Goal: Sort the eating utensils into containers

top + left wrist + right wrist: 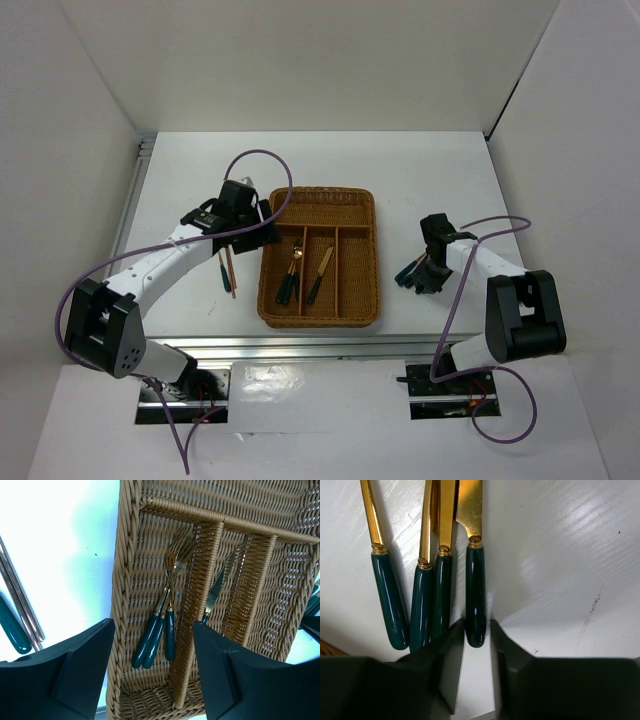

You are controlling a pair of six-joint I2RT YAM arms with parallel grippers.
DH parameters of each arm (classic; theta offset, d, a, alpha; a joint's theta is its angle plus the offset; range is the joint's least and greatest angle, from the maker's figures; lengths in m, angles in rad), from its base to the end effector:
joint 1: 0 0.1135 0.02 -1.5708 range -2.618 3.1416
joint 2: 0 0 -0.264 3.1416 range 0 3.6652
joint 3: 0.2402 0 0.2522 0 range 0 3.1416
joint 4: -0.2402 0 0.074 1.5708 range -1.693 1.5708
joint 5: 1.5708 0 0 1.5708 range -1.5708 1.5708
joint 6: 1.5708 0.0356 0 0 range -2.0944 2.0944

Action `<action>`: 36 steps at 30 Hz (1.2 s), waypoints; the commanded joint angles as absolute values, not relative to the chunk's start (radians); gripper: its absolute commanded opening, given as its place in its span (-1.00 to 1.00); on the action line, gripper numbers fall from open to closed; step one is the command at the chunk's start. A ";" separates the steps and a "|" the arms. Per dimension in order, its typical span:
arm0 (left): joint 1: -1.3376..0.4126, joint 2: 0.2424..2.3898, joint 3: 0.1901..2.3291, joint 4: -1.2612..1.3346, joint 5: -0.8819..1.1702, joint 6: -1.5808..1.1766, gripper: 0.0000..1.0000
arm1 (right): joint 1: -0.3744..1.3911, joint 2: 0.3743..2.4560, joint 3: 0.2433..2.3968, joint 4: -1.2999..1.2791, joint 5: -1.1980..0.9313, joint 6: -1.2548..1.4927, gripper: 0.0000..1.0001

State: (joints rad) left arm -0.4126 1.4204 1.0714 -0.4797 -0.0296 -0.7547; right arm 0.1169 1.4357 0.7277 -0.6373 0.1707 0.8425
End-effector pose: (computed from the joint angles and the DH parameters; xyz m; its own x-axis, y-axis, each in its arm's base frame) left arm 0.2800 -0.1214 0.2664 -0.7539 -0.4175 -0.5073 -0.1839 0.8754 -0.4471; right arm 0.2330 0.0213 0.1551 -0.7019 0.6581 -0.2724 0.6711 0.7392 0.0567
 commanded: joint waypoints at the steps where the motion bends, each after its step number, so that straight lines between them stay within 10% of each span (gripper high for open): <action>1: -0.407 1.437 1.111 -0.472 -0.023 -0.733 0.55 | 0.110 1.465 0.736 -0.588 0.206 0.839 -0.41; 22: -0.365 1.390 1.108 -0.479 0.009 -0.693 0.55 | 0.159 1.181 0.981 -0.821 0.244 0.865 -0.96; 36: -0.229 1.261 1.012 -0.499 -0.020 -0.675 0.58 | 0.738 1.450 1.177 -0.703 0.201 0.868 -0.96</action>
State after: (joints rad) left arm -0.2546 1.2984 1.0264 -0.5003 -0.0193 -0.7048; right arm 0.6670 1.4441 1.1183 -0.7433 0.1963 0.8558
